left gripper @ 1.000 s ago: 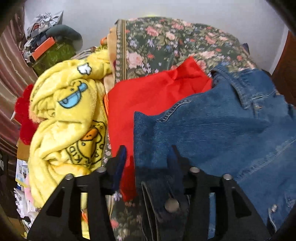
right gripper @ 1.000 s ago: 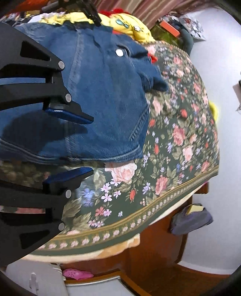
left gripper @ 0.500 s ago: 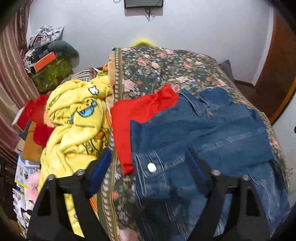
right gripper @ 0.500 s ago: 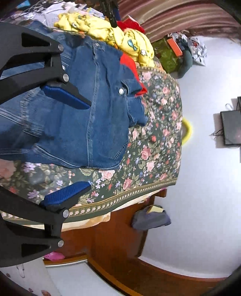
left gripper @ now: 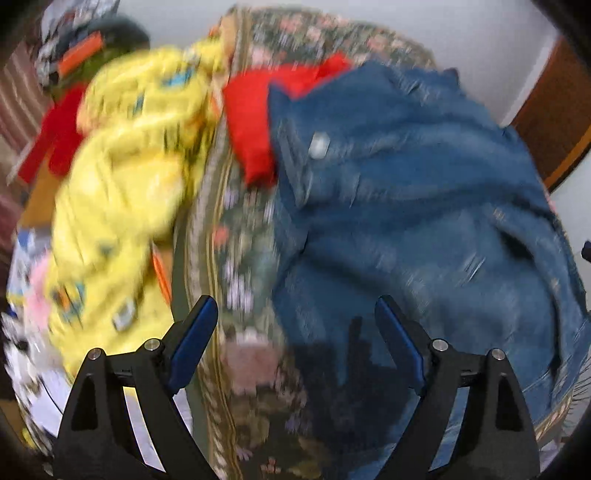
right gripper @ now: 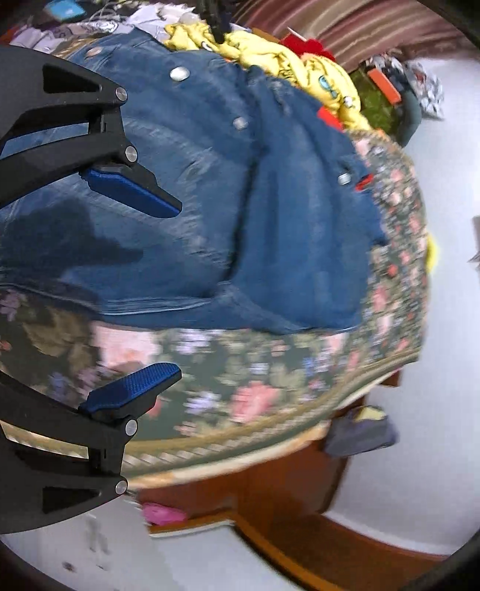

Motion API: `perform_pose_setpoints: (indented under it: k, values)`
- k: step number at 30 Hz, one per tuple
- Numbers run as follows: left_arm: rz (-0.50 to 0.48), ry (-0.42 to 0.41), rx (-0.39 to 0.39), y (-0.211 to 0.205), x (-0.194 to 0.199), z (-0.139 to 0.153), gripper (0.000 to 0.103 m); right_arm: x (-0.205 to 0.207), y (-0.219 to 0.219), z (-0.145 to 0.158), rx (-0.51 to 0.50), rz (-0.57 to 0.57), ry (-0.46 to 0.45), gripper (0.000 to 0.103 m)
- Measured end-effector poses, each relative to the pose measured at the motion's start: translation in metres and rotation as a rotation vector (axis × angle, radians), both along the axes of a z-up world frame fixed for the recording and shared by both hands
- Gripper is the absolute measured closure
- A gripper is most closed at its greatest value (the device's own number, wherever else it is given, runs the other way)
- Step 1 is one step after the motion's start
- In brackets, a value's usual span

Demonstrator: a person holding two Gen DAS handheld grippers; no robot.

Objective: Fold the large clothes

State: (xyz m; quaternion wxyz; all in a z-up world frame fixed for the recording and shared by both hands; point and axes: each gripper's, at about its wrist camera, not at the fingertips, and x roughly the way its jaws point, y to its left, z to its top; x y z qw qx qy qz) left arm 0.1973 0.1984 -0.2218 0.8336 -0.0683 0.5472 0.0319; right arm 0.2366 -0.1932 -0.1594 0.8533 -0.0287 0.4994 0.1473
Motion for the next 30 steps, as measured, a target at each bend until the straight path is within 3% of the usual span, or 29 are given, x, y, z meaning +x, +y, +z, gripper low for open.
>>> perform_pose_setpoints:
  k: [5, 9, 14, 15, 17, 20, 21, 23, 24, 25, 30]
  values:
    - [0.017, 0.112, -0.135, 0.007, -0.022, -0.041, 0.016, -0.013, -0.011, -0.031, 0.044, -0.021, 0.109, 0.025]
    - [0.066, 0.104, -0.217, 0.012, -0.03, -0.049, 0.016, -0.023, -0.012, -0.041, 0.073, -0.014, 0.134, 0.025]
    - [0.133, 0.097, -0.38, 0.019, -0.038, -0.058, 0.018, -0.023, -0.015, -0.041, 0.147, -0.015, 0.127, 0.025]
    - [0.126, 0.093, -0.392, 0.018, -0.04, -0.058, 0.018, -0.024, -0.015, -0.04, 0.167, -0.008, 0.128, 0.027]
    - [0.111, 0.085, -0.443, 0.013, -0.045, -0.057, 0.026, -0.025, -0.012, -0.041, 0.189, 0.018, 0.13, 0.04]
    - [0.109, 0.084, -0.578, 0.009, -0.055, -0.058, 0.047, -0.021, -0.001, -0.041, 0.2, 0.046, 0.139, 0.059]
    - [0.115, 0.084, -0.59, 0.009, -0.055, -0.055, 0.052, -0.019, 0.001, -0.041, 0.205, 0.05, 0.145, 0.064]
    - [0.114, 0.081, -0.572, 0.007, -0.054, -0.05, 0.07, -0.013, 0.006, -0.04, 0.222, 0.057, 0.164, 0.085]
    - [0.113, 0.082, -0.55, 0.006, -0.054, -0.046, 0.09, -0.011, 0.008, -0.04, 0.225, 0.057, 0.168, 0.089]
    - [0.111, 0.083, -0.521, 0.004, -0.052, -0.041, 0.097, -0.007, 0.01, -0.038, 0.233, 0.06, 0.17, 0.092]
    - [0.078, -0.017, -0.399, -0.005, -0.038, 0.004, 0.098, 0.001, 0.012, -0.013, 0.273, 0.066, 0.103, 0.093]
